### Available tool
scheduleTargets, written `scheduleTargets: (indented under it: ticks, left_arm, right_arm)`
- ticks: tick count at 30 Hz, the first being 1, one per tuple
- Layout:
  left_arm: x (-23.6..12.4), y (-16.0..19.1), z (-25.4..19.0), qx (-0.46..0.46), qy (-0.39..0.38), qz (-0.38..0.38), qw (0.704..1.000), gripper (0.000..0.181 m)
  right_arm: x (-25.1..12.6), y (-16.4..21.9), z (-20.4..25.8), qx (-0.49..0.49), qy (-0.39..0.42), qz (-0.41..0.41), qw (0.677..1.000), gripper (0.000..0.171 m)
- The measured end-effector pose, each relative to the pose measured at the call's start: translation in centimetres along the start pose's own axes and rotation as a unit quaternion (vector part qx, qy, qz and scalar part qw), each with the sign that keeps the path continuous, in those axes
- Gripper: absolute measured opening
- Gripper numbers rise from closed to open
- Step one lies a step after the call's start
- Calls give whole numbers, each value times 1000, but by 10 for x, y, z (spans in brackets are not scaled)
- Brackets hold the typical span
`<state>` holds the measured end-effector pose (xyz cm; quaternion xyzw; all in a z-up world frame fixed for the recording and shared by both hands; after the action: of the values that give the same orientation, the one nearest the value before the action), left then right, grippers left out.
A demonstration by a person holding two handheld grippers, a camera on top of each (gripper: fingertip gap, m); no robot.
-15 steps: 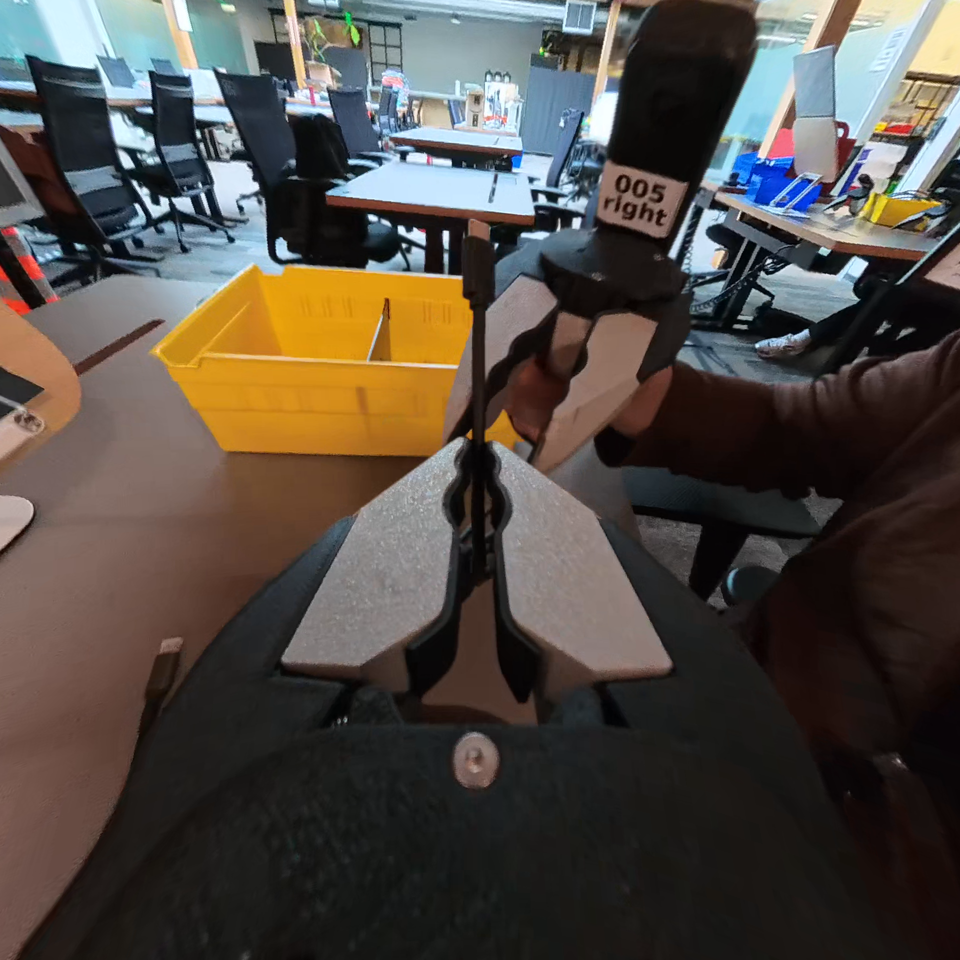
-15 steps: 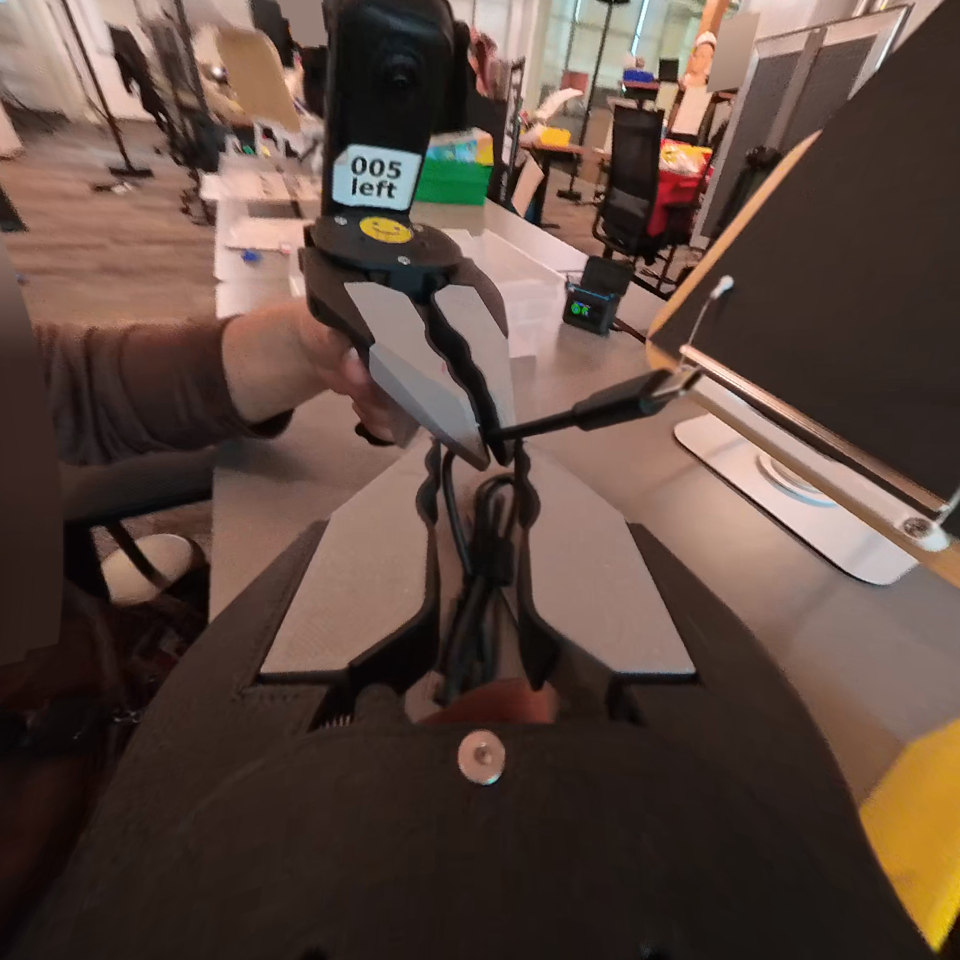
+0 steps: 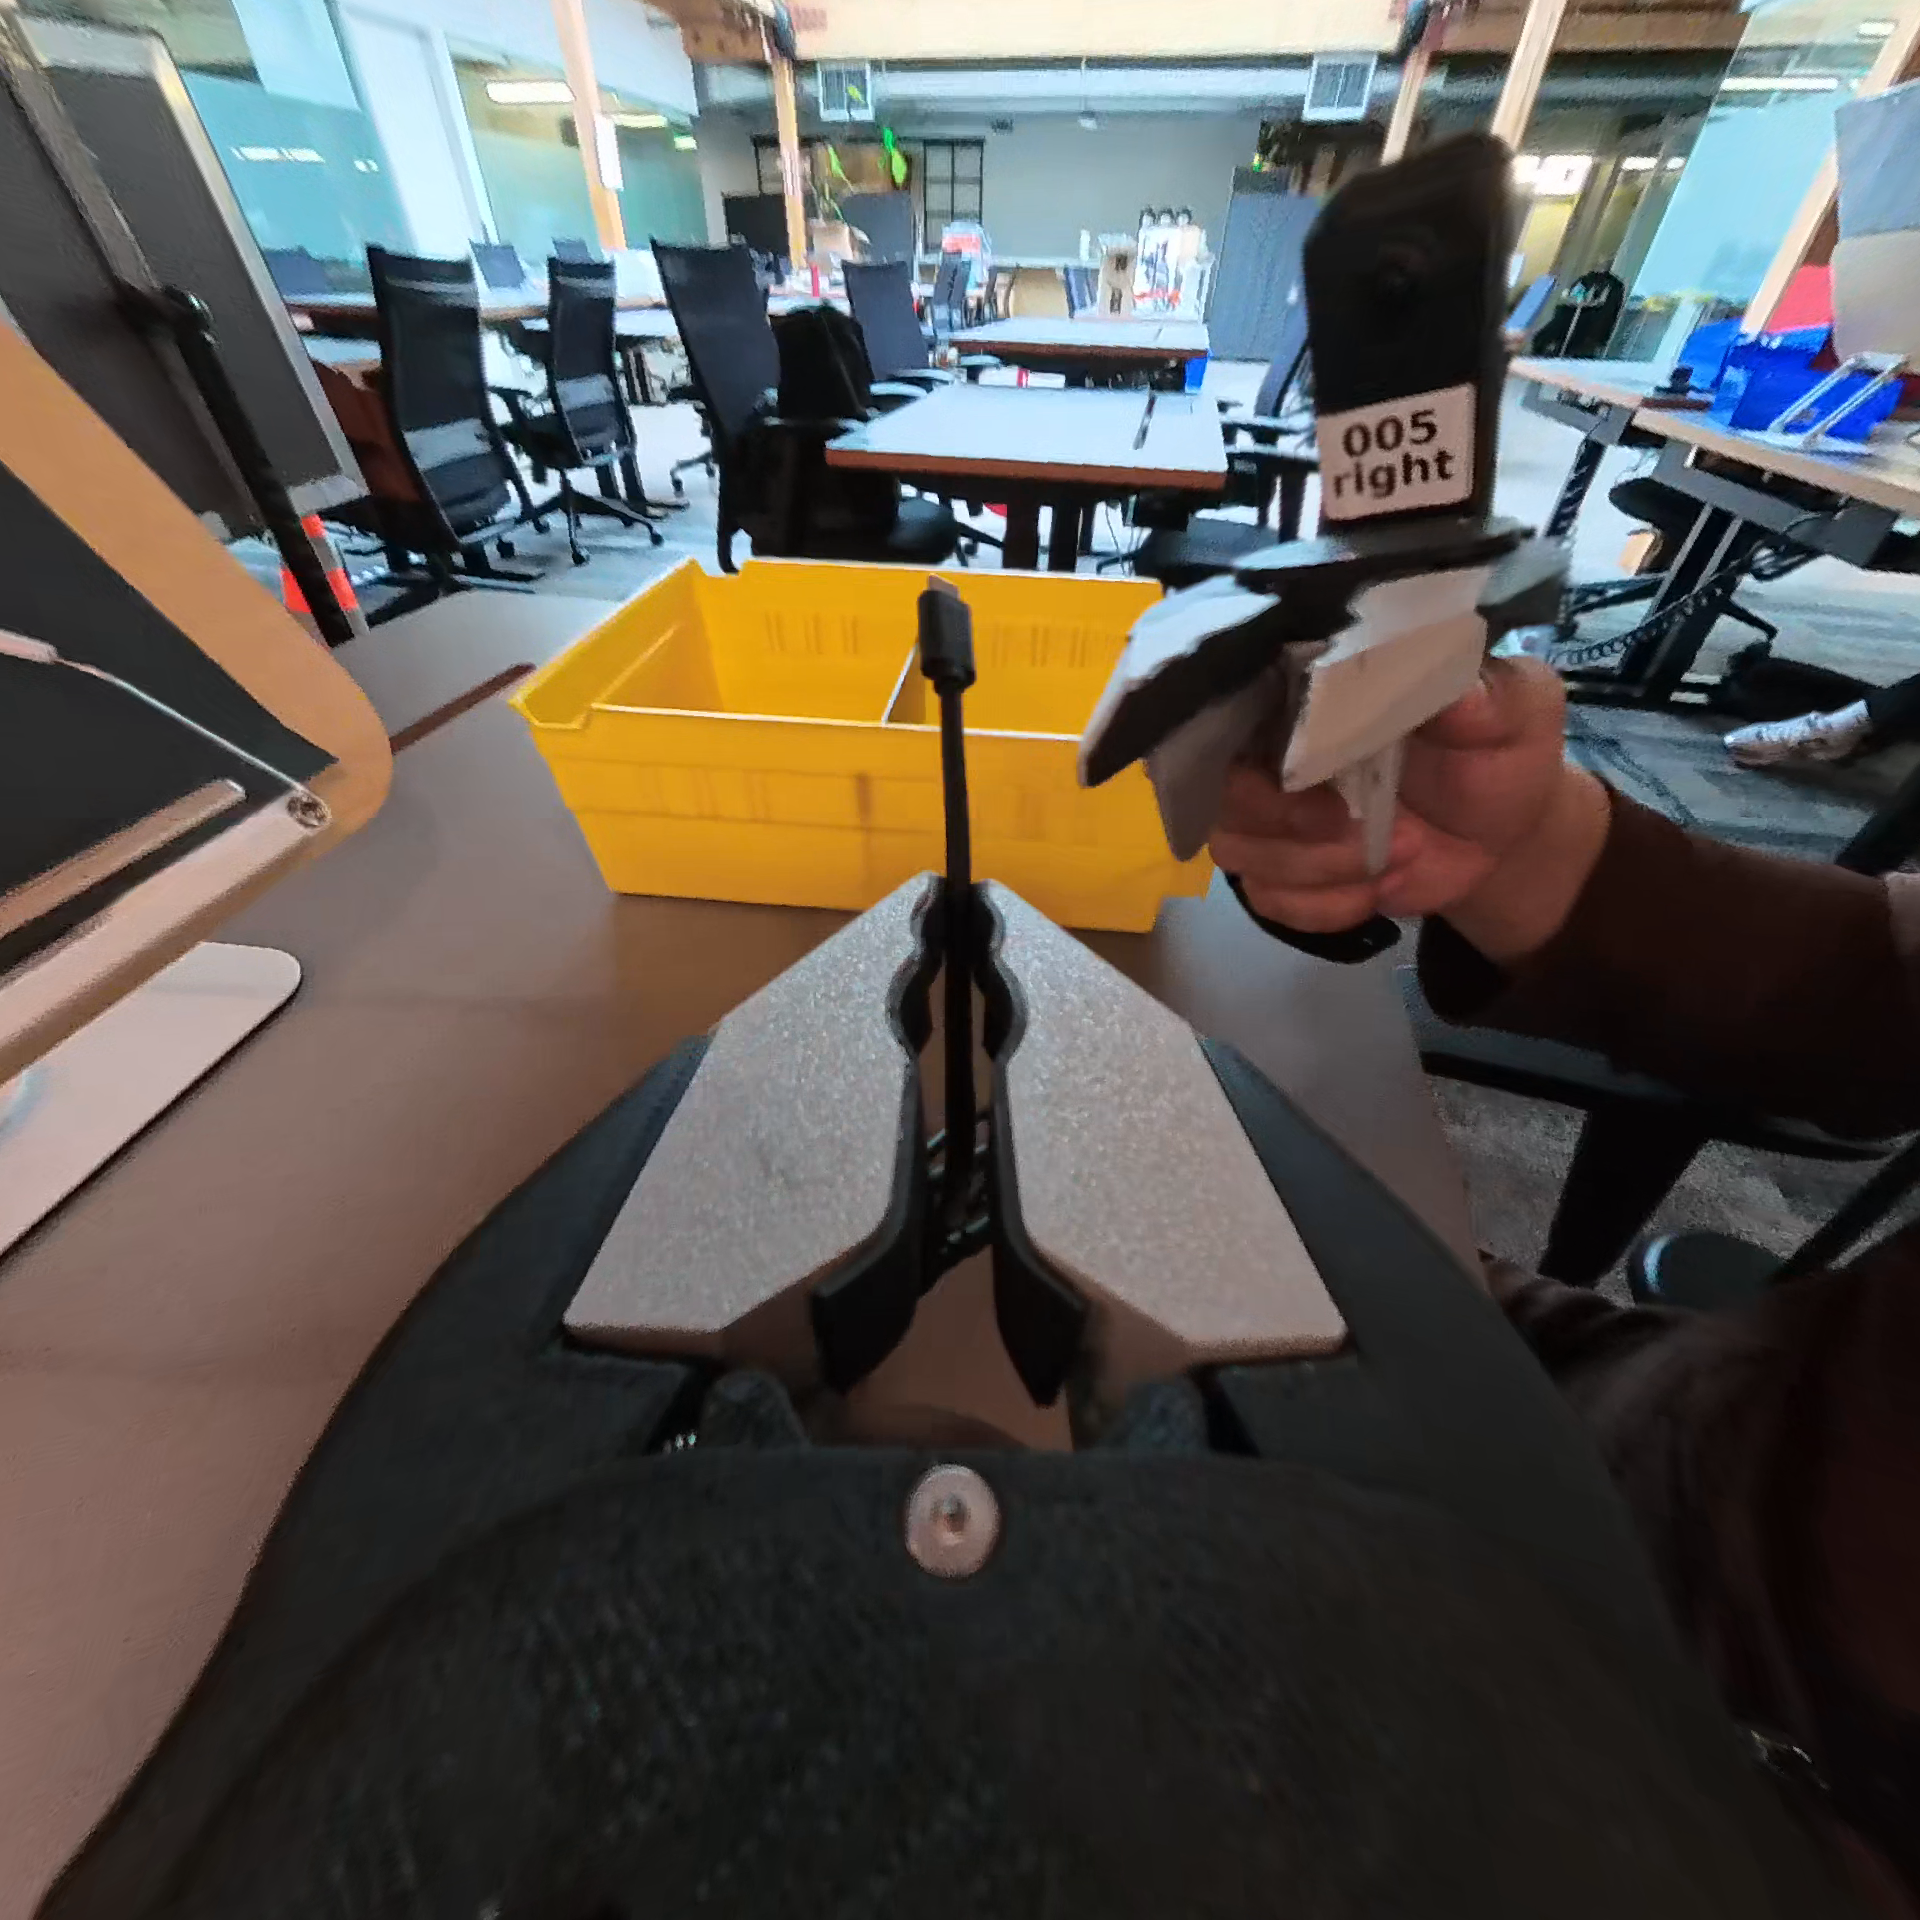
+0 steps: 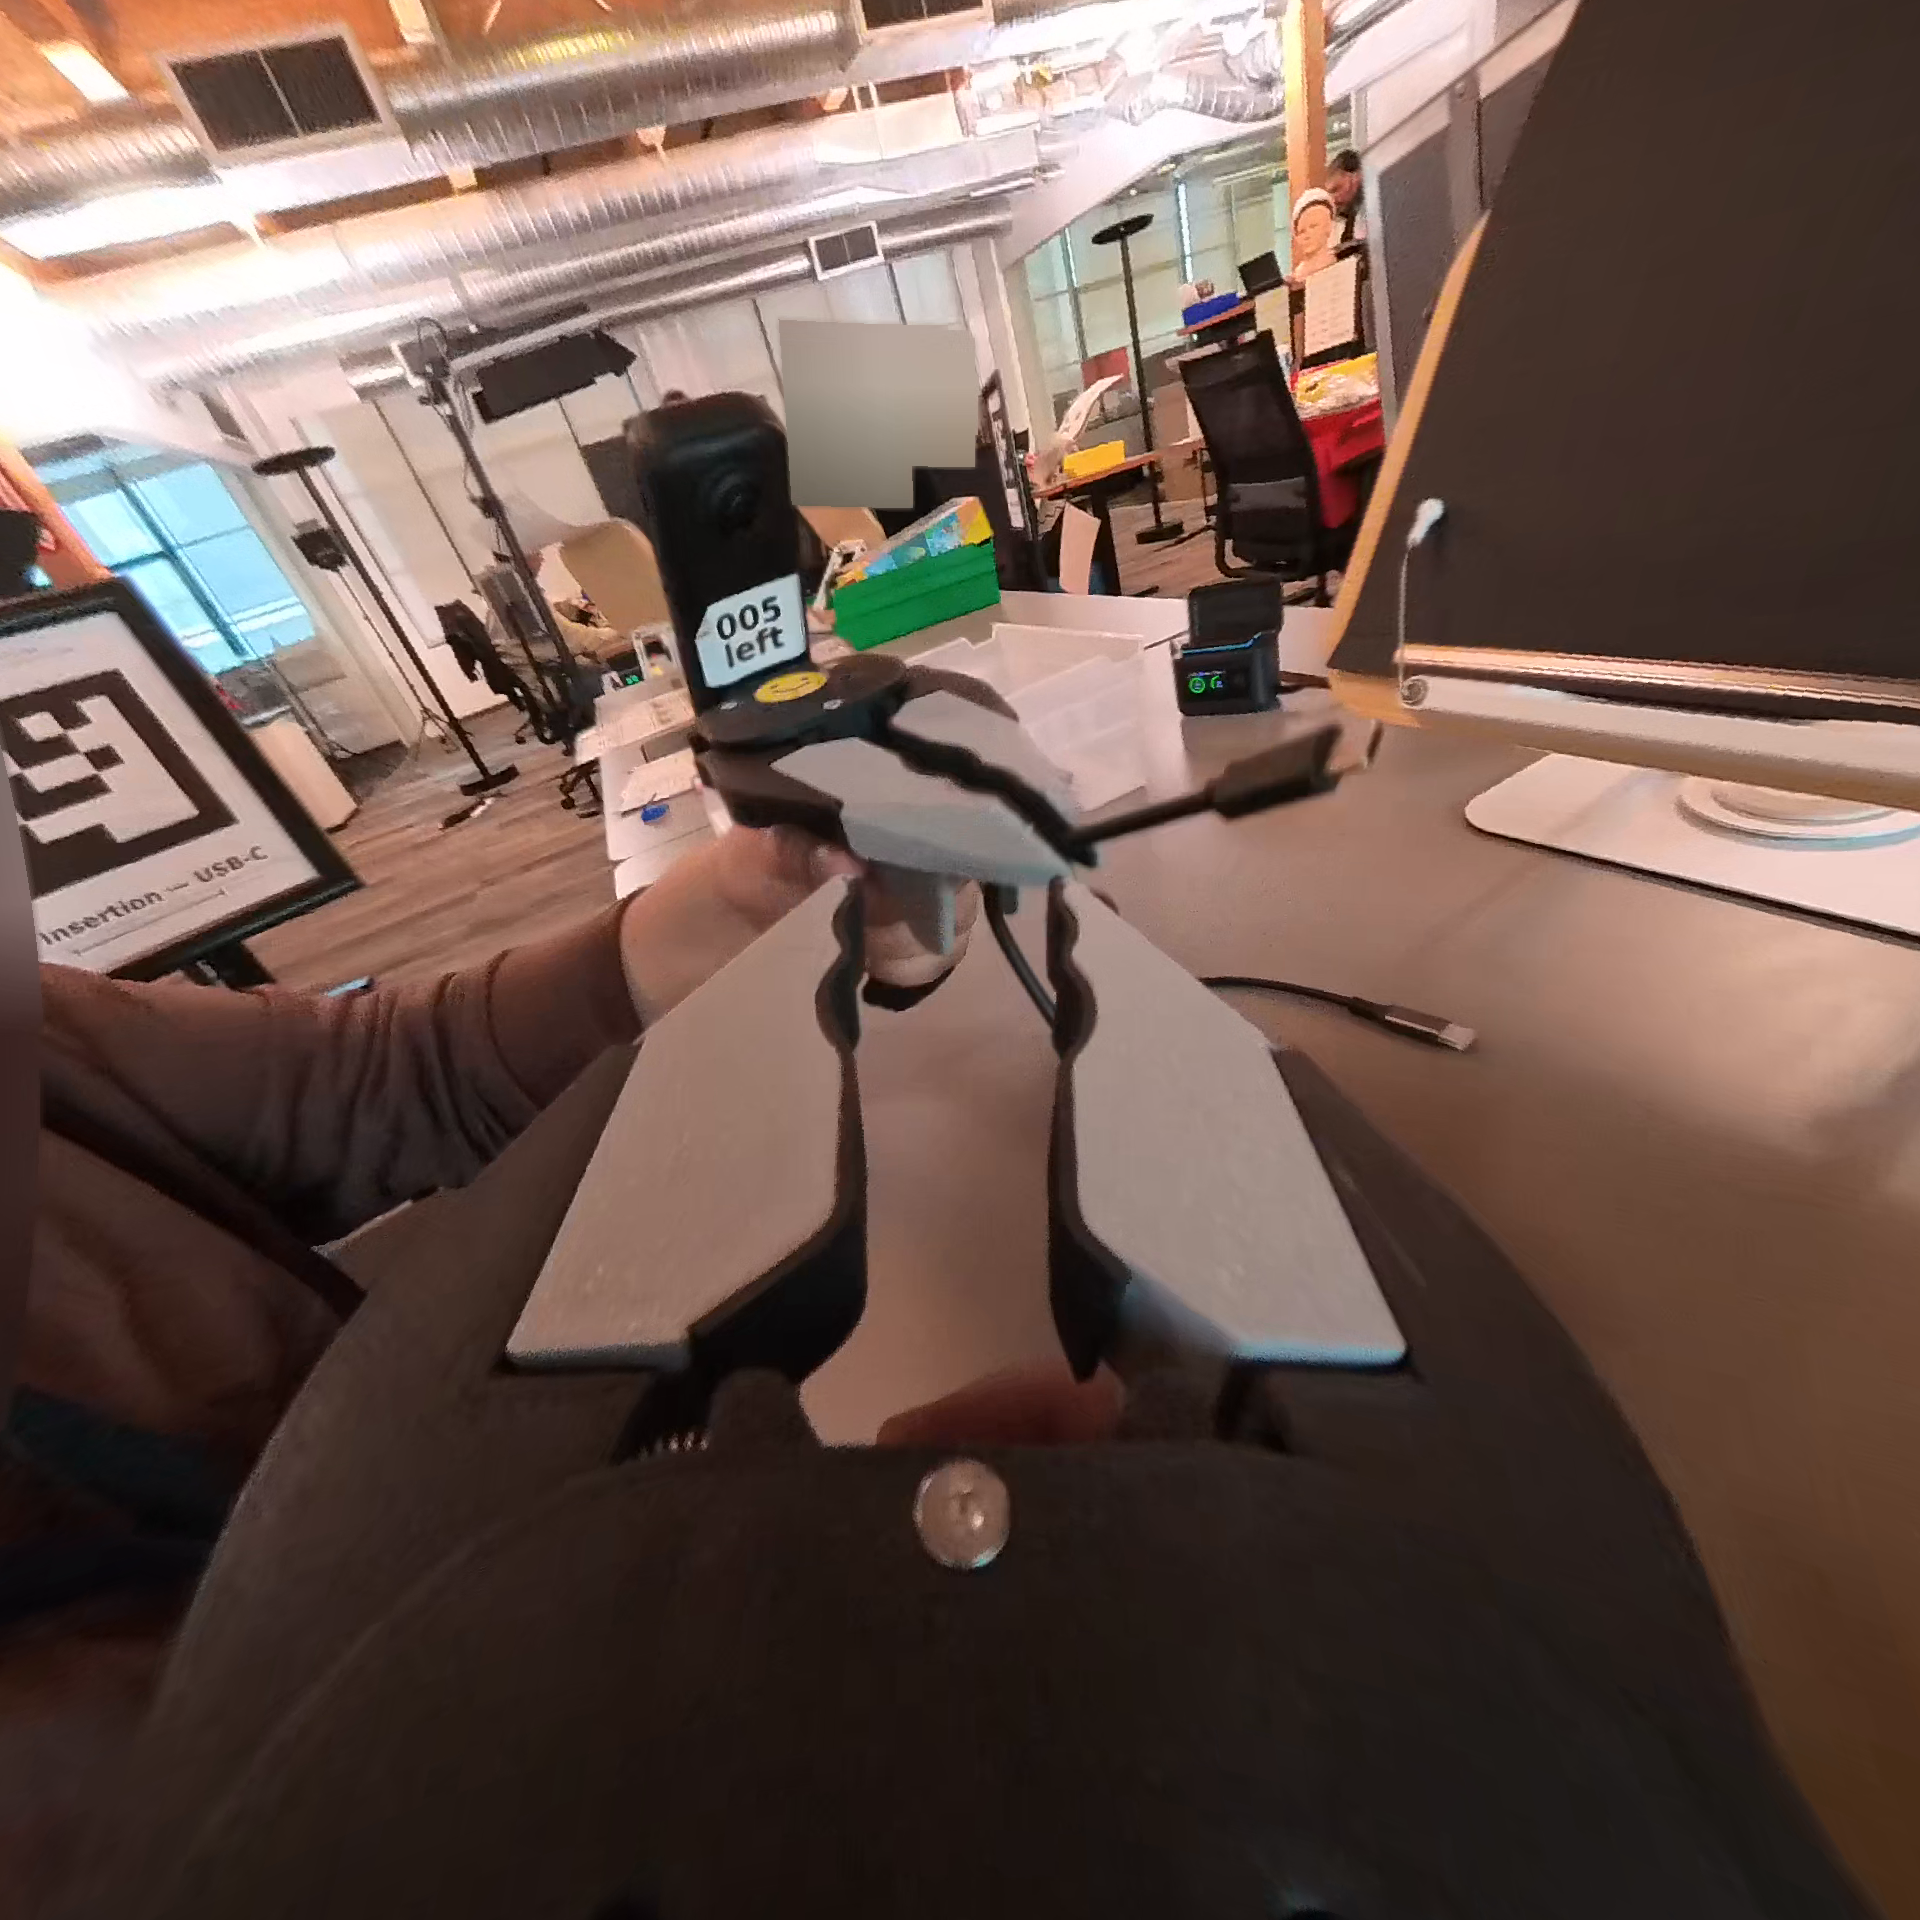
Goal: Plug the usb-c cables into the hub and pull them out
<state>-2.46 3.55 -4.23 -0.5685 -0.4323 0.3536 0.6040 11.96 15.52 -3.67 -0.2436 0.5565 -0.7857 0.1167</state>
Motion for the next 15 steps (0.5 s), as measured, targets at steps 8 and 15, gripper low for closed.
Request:
scheduleTargets:
  ticks: [8,15]
  left_arm:
    - [7,3,-18,9,58,-15,998,2]
    - [7,6,-16,22,37,3,999,2]
  right_arm:
    - [20,-1,-9,12,81,3,997,38]
    - [27,-12,-5,-19,105,33,994,0]
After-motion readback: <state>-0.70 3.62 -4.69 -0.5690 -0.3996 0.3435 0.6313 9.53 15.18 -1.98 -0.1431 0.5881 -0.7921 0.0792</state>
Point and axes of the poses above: each gripper's, where its closed fingertips meet, x out along the fingers, y out of its underside, z = x × y across the jaws, the point moved 9 cm from there along -x, back along the fingers, and after that the axes turned 14 degrees about -z, right-handed, at the moved point
